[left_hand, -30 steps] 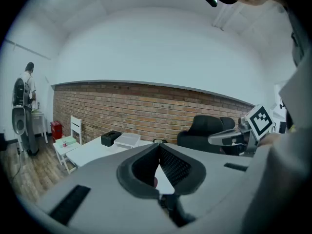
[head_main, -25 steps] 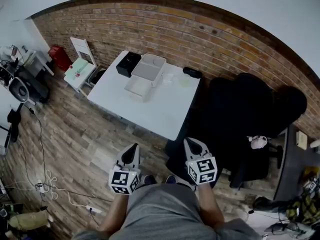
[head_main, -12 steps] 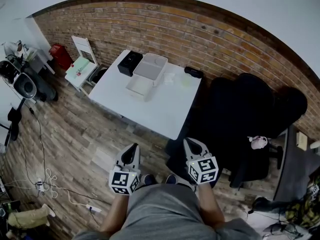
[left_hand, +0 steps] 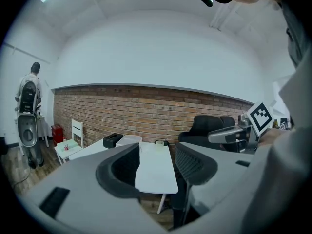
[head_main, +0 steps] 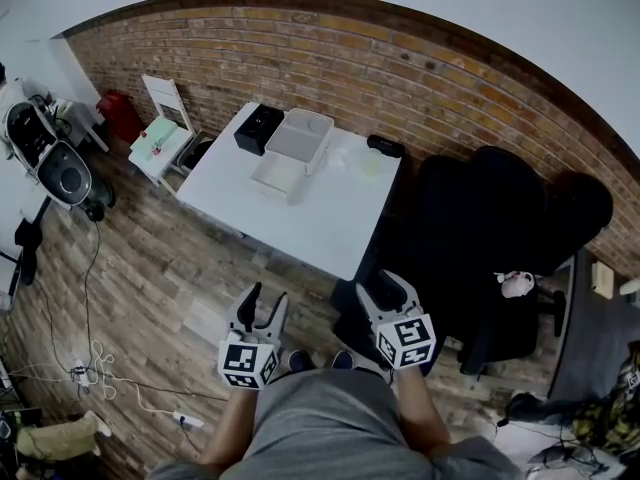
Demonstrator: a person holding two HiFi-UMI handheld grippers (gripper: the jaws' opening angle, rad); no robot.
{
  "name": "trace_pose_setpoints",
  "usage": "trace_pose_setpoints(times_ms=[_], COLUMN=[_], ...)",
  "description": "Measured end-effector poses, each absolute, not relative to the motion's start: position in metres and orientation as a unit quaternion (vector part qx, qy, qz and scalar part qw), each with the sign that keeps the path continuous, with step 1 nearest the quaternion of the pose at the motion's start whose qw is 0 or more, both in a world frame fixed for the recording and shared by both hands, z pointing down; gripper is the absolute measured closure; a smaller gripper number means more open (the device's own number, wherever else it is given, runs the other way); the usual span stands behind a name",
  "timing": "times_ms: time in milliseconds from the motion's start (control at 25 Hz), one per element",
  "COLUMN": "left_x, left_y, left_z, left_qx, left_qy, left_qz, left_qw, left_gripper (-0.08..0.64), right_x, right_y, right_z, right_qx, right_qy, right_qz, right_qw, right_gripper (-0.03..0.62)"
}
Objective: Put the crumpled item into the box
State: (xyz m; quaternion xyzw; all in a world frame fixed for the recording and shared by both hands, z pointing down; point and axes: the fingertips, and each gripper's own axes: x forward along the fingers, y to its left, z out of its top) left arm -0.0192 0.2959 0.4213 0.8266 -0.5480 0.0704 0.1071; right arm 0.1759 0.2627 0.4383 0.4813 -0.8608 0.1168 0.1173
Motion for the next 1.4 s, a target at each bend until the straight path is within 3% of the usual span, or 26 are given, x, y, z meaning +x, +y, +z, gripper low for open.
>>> trace_pose_setpoints(times_ms=[280,360,960,1400], left_x=[-0.019,-0.019,-0.019,-0.011], left_y=[0.294,0.293,0.293,0.296], left_z=[0.421,0.421,0.425,0.429], left_qx=[0.826,0.825,0.823,0.820], left_qy=[-0.550,-0.551,-0.554,-0.556], left_qz=[0.070,0.071,0.070,0.075], left_qw=[0.106,0.105,0.108,0.115], left_gripper=[0.316,0.302,0.289,0.289], right_x=[0.180,0.182,0.188,0.194], right_y=[0.264,0.263,0.263,0.265], right_z=[0.442,0.441,0.451,0.448], right_qx=[0.490,0.493,0.501,0.491], right_qy=[-0.855,-0.854,-0.845,-0.852], right_qz=[0.120,0.117,0.120,0.121], right_qw=[0.118,0.121,0.144,0.136], right_gripper=[0.236,0.221,0.295,0.242])
